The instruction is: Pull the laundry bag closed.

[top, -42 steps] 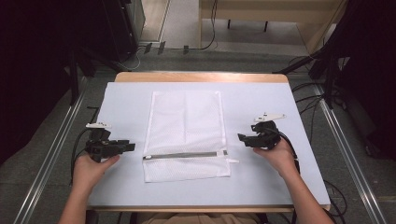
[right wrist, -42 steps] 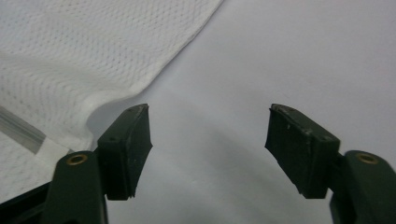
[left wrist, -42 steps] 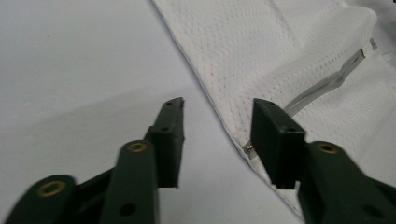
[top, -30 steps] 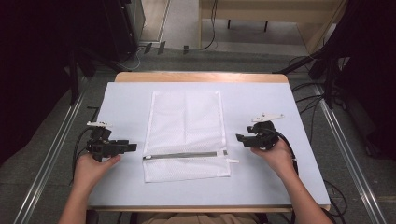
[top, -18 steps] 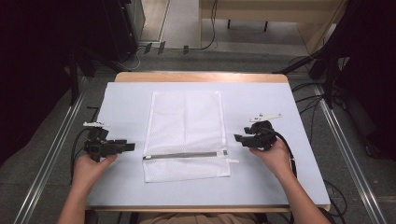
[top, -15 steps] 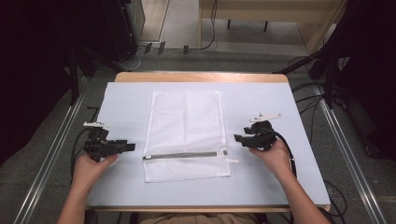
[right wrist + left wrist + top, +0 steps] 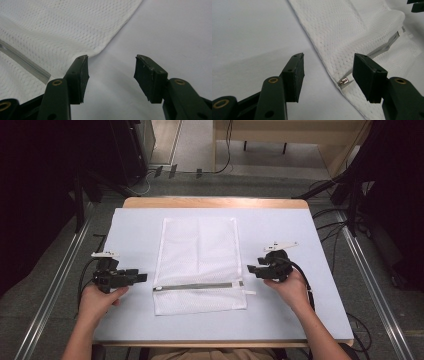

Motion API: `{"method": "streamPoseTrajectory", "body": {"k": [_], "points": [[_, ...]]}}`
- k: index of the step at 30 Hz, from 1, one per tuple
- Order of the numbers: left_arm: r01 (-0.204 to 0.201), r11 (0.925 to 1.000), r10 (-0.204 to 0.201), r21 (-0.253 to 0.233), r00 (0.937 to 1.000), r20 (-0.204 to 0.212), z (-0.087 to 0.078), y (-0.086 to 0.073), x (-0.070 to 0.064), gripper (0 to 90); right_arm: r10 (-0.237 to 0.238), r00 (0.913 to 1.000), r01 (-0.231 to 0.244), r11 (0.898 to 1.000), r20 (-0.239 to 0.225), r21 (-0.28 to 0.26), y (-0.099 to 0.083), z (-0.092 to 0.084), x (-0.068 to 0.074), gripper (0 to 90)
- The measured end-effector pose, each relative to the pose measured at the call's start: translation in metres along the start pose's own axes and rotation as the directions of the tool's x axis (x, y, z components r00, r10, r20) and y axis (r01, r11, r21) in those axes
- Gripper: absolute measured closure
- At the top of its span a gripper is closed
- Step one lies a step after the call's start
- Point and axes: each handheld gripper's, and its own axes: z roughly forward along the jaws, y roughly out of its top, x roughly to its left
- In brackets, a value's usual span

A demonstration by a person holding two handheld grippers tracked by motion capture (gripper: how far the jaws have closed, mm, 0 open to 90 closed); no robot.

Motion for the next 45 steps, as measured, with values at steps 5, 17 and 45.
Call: {"method": "streamPoseTrajectory", "body": {"k": [5,17,45], "points": [[-0.007,0.9999,0.007,0.007,0.9996,0.028,0.001,0.0,-0.002,43.0,-0.027,0.9994,0.027,1.0,0.02,0.001,0.0,0.0,0.003,43.9],[-0.023,0.9997,0.023,0.011,0.9995,0.024,0.005,0.003,-0.006,38.5,-0.056,0.9979,0.056,0.998,0.031,0.015,-0.001,-0.002,0.005,43.9],[-0.041,0.999,0.041,0.02,0.9989,-0.02,0.0,-0.01,-0.017,43.1,-0.138,0.9863,0.141,0.99,-0.09,0.028,0.016,0.012,0.05,53.0]]}}
